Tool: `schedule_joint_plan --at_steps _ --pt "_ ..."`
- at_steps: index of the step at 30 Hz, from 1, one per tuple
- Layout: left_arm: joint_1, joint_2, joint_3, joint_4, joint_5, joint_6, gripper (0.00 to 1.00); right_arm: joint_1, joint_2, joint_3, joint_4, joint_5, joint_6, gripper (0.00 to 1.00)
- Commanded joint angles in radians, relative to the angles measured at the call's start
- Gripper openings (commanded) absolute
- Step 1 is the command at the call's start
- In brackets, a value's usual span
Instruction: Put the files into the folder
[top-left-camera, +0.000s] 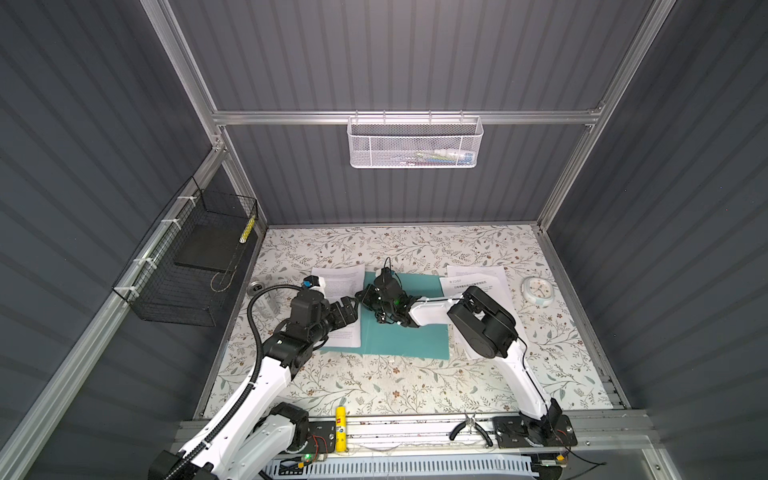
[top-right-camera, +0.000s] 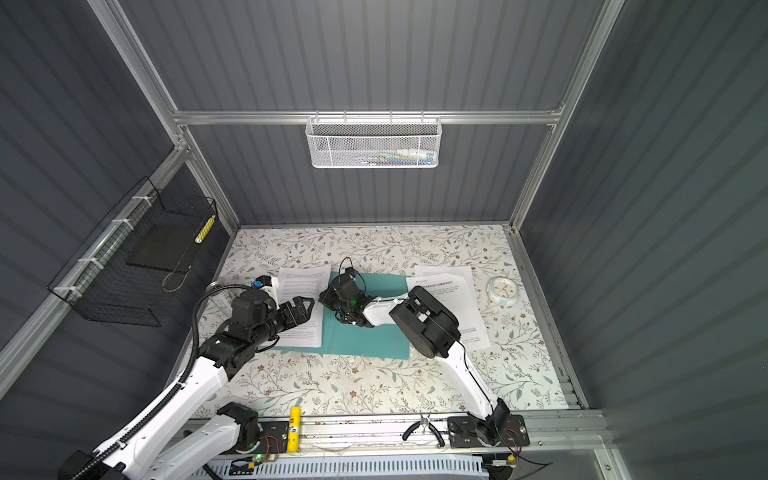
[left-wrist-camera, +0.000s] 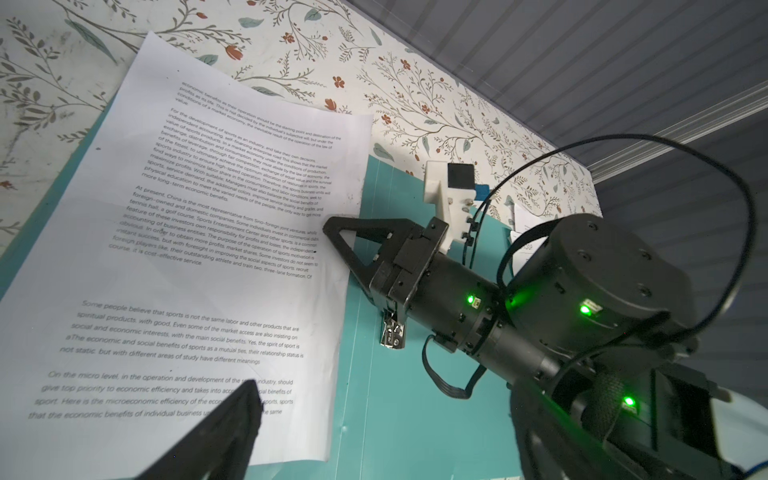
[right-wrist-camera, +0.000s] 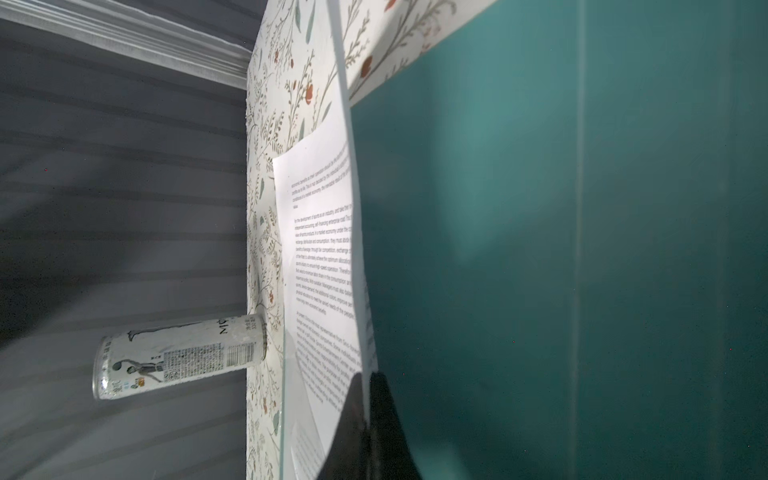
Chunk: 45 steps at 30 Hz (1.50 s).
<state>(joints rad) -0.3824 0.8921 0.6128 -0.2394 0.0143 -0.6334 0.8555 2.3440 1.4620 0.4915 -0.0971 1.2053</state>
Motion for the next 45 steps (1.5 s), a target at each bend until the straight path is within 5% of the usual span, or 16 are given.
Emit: schedule_joint_plan --at_steps 1,35,40,45 --pt "0.007 -0.013 -0.018 0.006 -0.017 -0.014 0.94 0.002 -0.024 -0.013 0.008 0.034 0.032 0.0" --pt "0.006 -0.05 -0.051 -0.008 -0.048 -0.022 0.94 0.049 -0.06 -0.005 -0.054 0.076 0.058 0.0" --pt "0.007 -0.057 -0.052 -0.001 -0.063 -0.027 0.94 0.05 -0.161 -0.069 -0.01 0.102 -0.051 0.43" --pt "0.006 -0.079 -0.037 -0.002 -0.151 -0.04 0.96 0.019 -0.272 -0.097 -0.096 0.041 -0.152 0.55"
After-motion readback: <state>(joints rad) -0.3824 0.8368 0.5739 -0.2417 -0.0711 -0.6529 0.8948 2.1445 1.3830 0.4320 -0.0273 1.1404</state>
